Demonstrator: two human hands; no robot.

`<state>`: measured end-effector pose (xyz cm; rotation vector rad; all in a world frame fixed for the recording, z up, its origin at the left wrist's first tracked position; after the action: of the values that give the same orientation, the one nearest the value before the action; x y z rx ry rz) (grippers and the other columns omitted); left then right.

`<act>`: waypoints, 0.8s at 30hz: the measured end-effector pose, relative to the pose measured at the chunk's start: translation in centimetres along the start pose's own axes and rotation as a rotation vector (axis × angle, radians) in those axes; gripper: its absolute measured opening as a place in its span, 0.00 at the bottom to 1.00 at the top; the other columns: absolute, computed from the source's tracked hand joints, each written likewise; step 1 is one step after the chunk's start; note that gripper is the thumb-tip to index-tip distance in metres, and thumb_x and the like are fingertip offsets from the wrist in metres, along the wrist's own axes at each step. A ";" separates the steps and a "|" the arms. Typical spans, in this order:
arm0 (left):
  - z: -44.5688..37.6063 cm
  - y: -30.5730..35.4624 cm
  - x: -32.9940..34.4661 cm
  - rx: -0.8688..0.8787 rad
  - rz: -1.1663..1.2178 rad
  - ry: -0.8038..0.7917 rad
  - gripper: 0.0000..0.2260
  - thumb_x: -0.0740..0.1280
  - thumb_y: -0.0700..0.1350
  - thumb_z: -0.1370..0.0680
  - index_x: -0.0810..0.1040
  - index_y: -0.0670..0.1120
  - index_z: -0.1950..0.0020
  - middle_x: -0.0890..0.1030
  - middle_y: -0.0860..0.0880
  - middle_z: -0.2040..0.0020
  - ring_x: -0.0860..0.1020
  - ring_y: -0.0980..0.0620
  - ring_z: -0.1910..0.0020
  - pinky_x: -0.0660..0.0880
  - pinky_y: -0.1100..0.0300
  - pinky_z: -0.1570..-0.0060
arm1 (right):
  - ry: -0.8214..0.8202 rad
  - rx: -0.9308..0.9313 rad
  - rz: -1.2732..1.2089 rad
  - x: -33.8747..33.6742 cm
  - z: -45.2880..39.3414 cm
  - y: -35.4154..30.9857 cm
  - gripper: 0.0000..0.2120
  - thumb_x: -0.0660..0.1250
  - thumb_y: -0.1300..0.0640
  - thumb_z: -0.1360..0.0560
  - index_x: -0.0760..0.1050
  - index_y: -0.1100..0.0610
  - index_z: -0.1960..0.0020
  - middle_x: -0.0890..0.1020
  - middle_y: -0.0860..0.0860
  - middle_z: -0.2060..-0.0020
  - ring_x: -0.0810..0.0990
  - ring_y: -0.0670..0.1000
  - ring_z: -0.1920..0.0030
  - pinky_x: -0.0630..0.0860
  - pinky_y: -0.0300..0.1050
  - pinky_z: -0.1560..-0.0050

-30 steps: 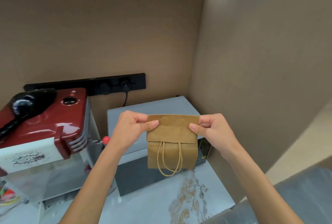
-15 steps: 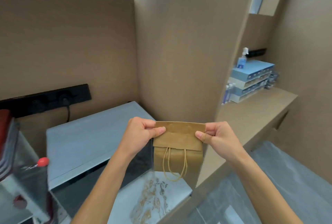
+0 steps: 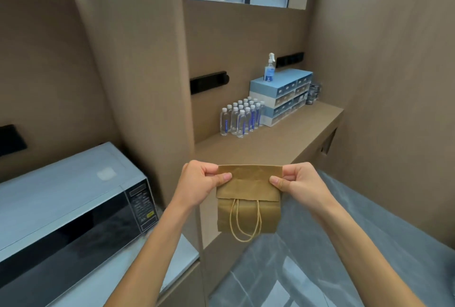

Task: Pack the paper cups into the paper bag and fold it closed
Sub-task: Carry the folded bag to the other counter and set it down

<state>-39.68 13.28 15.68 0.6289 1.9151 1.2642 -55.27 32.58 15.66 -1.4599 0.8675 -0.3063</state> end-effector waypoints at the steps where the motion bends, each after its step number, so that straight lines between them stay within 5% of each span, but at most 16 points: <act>1: -0.6 0.0 1.0 0.000 -0.003 -0.004 0.21 0.76 0.43 0.27 0.74 0.26 0.65 0.69 0.45 0.67 0.65 0.49 0.64 0.62 0.55 0.59 | 0.007 0.004 -0.001 -0.9 -0.3 0.6 0.05 0.71 0.61 0.24 0.86 0.59 0.56 0.89 0.55 0.61 0.88 0.57 0.55 0.81 0.57 0.45; 6: -4.5 0.0 5.0 0.028 -0.037 0.014 0.23 0.76 0.44 0.27 0.70 0.29 0.70 0.65 0.45 0.69 0.61 0.48 0.65 0.59 0.54 0.62 | 0.035 0.008 -0.001 -4.7 -3.5 3.1 0.05 0.71 0.61 0.24 0.86 0.60 0.56 0.89 0.55 0.61 0.88 0.58 0.55 0.83 0.56 0.47; 9: -7.8 -1.0 6.6 0.018 -0.032 0.016 0.22 0.76 0.44 0.27 0.73 0.28 0.68 0.66 0.44 0.69 0.63 0.48 0.65 0.60 0.55 0.61 | 0.026 0.000 0.033 -6.2 -6.7 4.5 0.10 0.71 0.59 0.24 0.82 0.58 0.65 0.88 0.53 0.66 0.85 0.51 0.64 0.81 0.51 0.56; 12: -11.4 -2.4 7.7 0.010 -0.032 0.042 0.21 0.76 0.44 0.27 0.73 0.31 0.70 0.66 0.46 0.70 0.63 0.50 0.67 0.60 0.56 0.63 | 0.014 -0.003 0.041 -7.3 -10.9 6.2 0.16 0.72 0.57 0.25 0.75 0.71 0.61 0.83 0.70 0.61 0.77 0.51 0.63 0.77 0.54 0.55; 15: -15.2 -3.8 8.2 0.006 -0.028 0.079 0.23 0.76 0.43 0.28 0.69 0.33 0.72 0.63 0.46 0.71 0.61 0.50 0.67 0.58 0.56 0.64 | -0.018 -0.006 0.029 -7.9 -15.6 7.3 0.19 0.72 0.57 0.25 0.73 0.75 0.57 0.81 0.74 0.57 0.76 0.52 0.62 0.77 0.53 0.53; 24: -26.2 -9.7 8.0 -0.116 0.000 0.139 0.20 0.76 0.43 0.27 0.75 0.27 0.66 0.69 0.44 0.67 0.65 0.49 0.64 0.61 0.55 0.60 | -0.146 0.045 0.079 -7.7 -29.7 10.4 0.09 0.70 0.61 0.23 0.82 0.68 0.52 0.88 0.61 0.55 0.86 0.62 0.50 0.80 0.61 0.42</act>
<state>-65.43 0.85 10.47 0.4924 1.9358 1.4402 -83.60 17.37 11.85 -1.3843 0.7936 -0.1572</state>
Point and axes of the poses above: each hand's wrist, its own z-axis away from the middle knuckle, its own x-axis out of the palm, y = z × x, the point moved 1 cm from there along -z, towards the middle knuckle
